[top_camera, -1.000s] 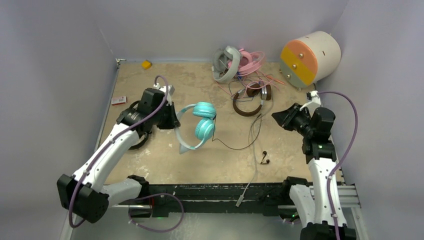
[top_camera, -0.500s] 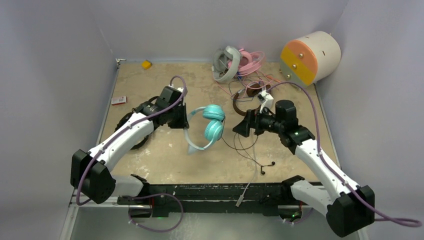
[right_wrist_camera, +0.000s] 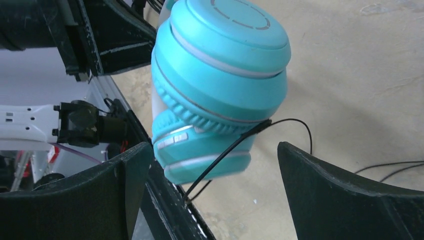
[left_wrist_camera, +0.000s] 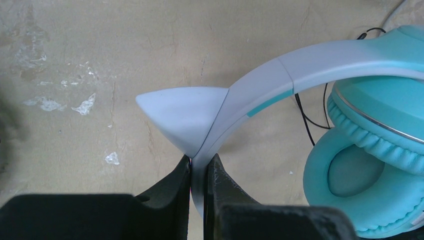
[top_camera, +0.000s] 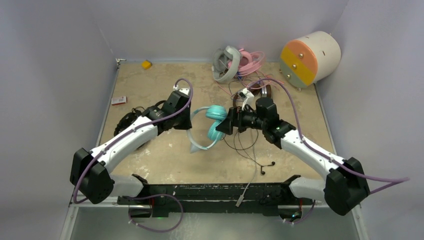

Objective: Wrap the headphones
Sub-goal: Wrap the headphones cable around the headphones.

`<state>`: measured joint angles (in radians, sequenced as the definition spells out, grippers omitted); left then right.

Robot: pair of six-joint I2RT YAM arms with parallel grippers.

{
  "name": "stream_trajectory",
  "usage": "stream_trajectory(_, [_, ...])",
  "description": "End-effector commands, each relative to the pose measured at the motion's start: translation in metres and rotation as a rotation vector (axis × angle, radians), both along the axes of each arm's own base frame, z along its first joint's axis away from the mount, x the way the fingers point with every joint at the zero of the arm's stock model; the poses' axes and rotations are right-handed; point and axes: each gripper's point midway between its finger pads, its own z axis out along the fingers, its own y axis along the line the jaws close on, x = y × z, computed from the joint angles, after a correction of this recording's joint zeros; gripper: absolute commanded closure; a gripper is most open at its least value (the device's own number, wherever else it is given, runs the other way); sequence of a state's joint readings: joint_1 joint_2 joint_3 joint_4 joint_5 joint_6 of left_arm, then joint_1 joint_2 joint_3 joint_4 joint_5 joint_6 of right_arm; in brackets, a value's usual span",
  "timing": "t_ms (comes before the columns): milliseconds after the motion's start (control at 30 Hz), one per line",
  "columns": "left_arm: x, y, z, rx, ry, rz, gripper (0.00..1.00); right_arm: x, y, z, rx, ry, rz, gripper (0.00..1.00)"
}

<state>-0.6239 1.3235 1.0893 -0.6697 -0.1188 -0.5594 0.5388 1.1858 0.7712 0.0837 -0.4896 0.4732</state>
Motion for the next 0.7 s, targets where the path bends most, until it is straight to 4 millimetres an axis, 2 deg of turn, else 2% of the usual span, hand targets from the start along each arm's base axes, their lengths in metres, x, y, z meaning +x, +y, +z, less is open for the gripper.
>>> stream_trajectory(0, [0.009,-0.017,0.025,-0.132,-0.092,0.02,1.0,0.004,0.02,0.009,0.117,0.028,0.001,0.01])
stream_trajectory(67, [0.008,-0.018,0.027,-0.152,-0.101,0.02,1.0,0.005,0.021,0.006,0.126,0.041,-0.012,0.01])
stream_trajectory(200, [0.009,-0.013,0.031,-0.152,-0.12,0.05,1.0,0.005,0.017,0.002,0.14,0.056,-0.056,0.08])
stream_trajectory(400, [0.014,-0.001,0.051,-0.208,-0.17,0.188,1.0,0.001,0.001,-0.026,0.099,0.137,-0.176,0.32])
stream_trajectory(500, [0.017,0.005,0.057,-0.219,-0.195,0.238,1.0,-0.002,-0.012,-0.038,0.091,0.151,-0.246,0.48])
stream_trajectory(567, [0.018,0.007,0.058,-0.217,-0.196,0.259,1.0,-0.005,-0.017,-0.038,0.116,0.141,-0.269,0.54])
stream_trajectory(667, [0.019,0.012,0.058,-0.215,-0.196,0.292,1.0,-0.01,-0.022,-0.041,0.114,0.149,-0.289,0.57])
